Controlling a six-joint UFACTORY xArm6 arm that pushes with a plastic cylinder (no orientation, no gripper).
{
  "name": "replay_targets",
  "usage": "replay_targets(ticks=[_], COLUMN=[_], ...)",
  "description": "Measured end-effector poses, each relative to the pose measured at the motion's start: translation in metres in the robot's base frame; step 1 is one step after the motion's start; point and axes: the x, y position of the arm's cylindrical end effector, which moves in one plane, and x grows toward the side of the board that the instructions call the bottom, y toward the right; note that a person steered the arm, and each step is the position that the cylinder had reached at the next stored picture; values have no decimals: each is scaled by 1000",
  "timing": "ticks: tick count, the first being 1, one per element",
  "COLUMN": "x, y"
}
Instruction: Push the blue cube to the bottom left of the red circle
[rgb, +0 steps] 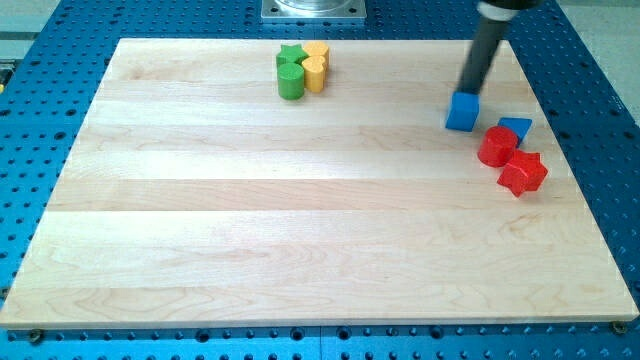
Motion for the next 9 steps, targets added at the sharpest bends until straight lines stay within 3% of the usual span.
replay_targets(ticks=[1, 2, 3, 4, 5, 7, 9], x=[5, 0, -32, 4, 67, 88, 113], y=[-37, -27, 16, 15, -10, -48, -14])
